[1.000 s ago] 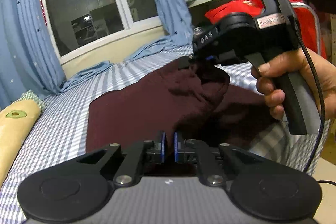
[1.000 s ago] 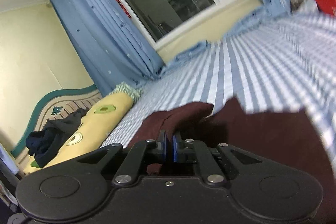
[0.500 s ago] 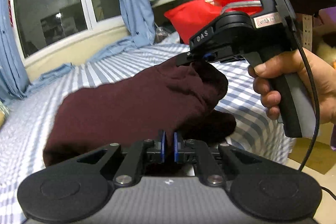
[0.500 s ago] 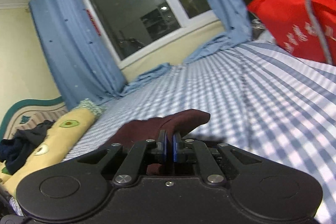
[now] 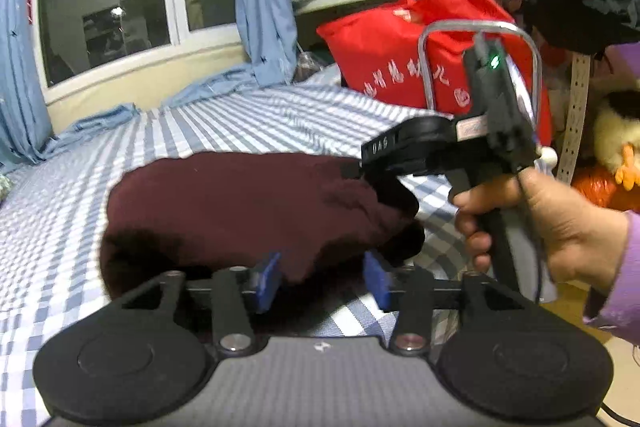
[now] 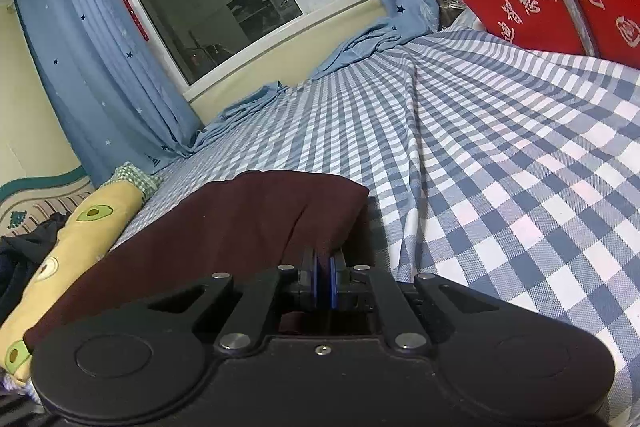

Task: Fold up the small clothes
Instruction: 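Lay the folded bundle on the bed and open both tools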

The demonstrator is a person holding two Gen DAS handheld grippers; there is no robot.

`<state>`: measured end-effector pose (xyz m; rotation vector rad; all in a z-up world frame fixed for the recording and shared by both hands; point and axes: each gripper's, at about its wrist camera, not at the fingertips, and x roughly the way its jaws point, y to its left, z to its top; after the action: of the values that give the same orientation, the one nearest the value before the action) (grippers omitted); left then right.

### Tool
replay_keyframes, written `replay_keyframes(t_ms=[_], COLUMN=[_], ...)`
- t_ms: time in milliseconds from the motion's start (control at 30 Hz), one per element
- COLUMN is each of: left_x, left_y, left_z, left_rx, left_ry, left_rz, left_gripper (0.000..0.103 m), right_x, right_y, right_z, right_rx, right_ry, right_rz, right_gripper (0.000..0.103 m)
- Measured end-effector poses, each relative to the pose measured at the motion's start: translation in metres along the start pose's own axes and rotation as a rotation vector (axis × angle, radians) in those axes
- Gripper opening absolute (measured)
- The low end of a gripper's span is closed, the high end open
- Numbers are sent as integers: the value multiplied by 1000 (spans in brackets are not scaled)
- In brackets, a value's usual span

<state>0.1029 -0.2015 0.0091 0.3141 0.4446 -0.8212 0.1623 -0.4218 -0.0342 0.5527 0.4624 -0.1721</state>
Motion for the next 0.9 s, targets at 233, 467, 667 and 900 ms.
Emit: replay_keyframes(t_ms=[233,467,667,900], left_x=[-42,-19,9,19], left_y=[24,70,76,101], left_z=[-18,-24,-18,-30], left_rx=[-65,-163,-105,-214], left_ry=[-49,60,47,77], left_rz=[244,349,346,333], left_gripper=[75,81,78,66], right_x=[-3,-21,-16,7], right_y=[3,27,58,56], right_z=[0,2,-9,-31], right_rx=[-34,-152,-301,-373], right_ry=[-6,-81,-66,-3], right_rz=[-31,-107,-101,-166], right_gripper=[13,62,71,71])
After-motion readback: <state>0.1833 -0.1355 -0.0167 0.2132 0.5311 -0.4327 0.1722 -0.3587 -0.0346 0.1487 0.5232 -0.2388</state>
